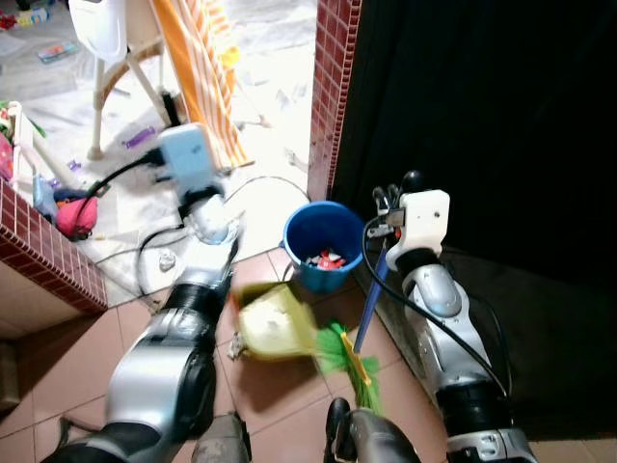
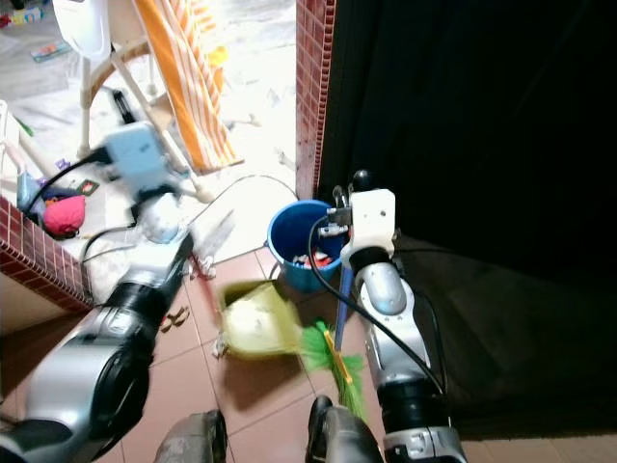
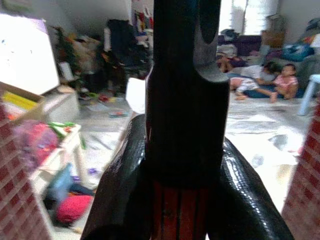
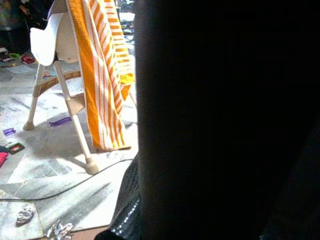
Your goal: Sweep floor
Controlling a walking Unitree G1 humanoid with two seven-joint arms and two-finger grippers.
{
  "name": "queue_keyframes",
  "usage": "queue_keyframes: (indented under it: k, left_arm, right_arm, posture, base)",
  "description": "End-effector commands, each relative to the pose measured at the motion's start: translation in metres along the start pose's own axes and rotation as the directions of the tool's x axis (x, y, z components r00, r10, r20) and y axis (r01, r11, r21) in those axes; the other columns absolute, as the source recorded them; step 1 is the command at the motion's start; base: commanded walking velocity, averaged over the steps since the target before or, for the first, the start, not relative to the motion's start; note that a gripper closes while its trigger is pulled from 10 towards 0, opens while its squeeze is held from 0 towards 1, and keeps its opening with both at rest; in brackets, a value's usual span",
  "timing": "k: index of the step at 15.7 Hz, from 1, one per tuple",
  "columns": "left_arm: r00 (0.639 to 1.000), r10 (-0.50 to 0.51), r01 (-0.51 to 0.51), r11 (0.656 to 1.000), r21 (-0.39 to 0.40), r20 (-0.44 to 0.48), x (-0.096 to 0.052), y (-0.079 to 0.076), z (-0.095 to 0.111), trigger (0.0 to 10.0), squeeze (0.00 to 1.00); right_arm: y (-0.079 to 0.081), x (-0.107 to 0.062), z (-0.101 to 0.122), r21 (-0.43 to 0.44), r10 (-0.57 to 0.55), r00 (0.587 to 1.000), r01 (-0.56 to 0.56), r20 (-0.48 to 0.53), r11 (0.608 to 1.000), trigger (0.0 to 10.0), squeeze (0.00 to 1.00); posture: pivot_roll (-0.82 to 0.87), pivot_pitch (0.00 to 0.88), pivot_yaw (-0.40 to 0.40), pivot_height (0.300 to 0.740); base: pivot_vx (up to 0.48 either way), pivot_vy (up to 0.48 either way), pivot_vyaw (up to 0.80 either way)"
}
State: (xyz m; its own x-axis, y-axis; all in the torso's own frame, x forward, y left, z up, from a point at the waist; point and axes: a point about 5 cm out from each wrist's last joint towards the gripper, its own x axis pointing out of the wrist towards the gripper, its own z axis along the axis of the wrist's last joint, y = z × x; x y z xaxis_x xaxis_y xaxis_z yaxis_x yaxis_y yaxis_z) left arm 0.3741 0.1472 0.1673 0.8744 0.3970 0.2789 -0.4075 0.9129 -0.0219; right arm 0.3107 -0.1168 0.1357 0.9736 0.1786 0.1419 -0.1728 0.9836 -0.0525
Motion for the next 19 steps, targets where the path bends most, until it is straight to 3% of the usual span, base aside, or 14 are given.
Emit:
queue_keyframes:
  k: [1,2,5,6,7,8,10,13,17,19]
  left_arm:
    - [0.997,-0.015,0.016,1.0,-0.002,0.074,0.005,0.002,0.013,10.0,0.0]
    - [0.994,0.012,-0.021,0.997,0.077,0.111,0.003,0.032,0.011,10.0,0.0]
    - [0.994,0.027,-0.036,0.996,0.08,0.104,-0.002,0.059,0.013,10.0,0.0]
    - [0.997,-0.018,0.013,0.998,0.058,0.081,-0.01,0.066,0.013,10.0,0.0]
    - [0.998,-0.025,0.02,0.996,0.088,0.063,-0.019,0.075,0.01,10.0,0.0]
    - [0.998,0.026,-0.038,0.98,0.193,0.064,-0.026,0.087,0.005,10.0,0.0]
    - [0.999,0.034,-0.037,0.98,0.195,0.021,-0.037,0.094,-0.006,10.0,0.0]
    - [1.0,-0.013,0.006,0.974,0.225,0.026,-0.047,0.098,-0.008,10.0,0.0]
    - [0.998,-0.066,0.066,0.964,0.257,-0.008,-0.057,0.094,-0.021,10.0,0.0]
    - [0.995,-0.06,0.077,0.969,0.234,-0.08,-0.059,0.089,-0.034,10.0,0.0]
  right_arm:
    - [0.003,-0.001,0.0,0.022,0.014,1.0,-0.014,-0.003,1.0,10.0,0.0]
    - [0.005,0.0,-0.001,0.025,0.027,1.0,-0.026,-0.008,0.999,10.0,0.0]
    - [0.008,0.0,-0.003,0.033,0.047,0.999,-0.047,-0.014,0.998,10.0,0.0]
    - [0.009,0.0,-0.003,0.038,0.055,0.998,-0.054,-0.015,0.998,10.0,0.0]
    - [0.01,-0.001,-0.003,0.04,0.057,0.998,-0.057,-0.015,0.998,10.0,0.0]
    - [0.01,-0.001,-0.004,0.044,0.058,0.998,-0.058,-0.016,0.997,10.0,0.0]
    - [0.01,-0.002,-0.005,0.048,0.059,0.998,-0.058,-0.016,0.997,10.0,0.0]
    - [0.009,-0.001,-0.006,0.035,0.045,0.999,-0.045,-0.016,0.998,10.0,0.0]
    - [0.008,0.005,-0.003,0.025,0.034,0.999,-0.034,-0.003,0.999,10.0,0.0]
    - [0.012,0.007,-0.001,0.039,0.043,0.999,-0.043,0.005,0.998,10.0,0.0]
  posture:
    - [-0.08,0.155,0.019,0.74]
    - [-0.06,0.154,0.014,0.74]
    - [-0.04,0.152,0.01,0.74]
    - [-0.03,0.151,0.01,0.74]
    - [-0.03,0.151,0.009,0.74]
    - [-0.02,0.151,0.009,0.74]
    - [-0.01,0.154,0.006,0.74]
    - [0.0,0.144,0.006,0.74]
    - [0.0,0.129,0.004,0.74]
    - [-0.01,0.135,0.001,0.74]
  base:
    - [0.0,0.0,0.0]
    - [0.0,0.0,0.0]
    - [0.0,0.0,0.0]
    - [0.0,0.0,0.0]
    - [0.0,0.0,0.0]
    - [0.0,0.0,0.0]
    - [0.0,0.0,0.0]
    - [0.0,0.0,0.0]
    - [0.0,0.0,0.0]
    - [0.0,0.0,0.0]
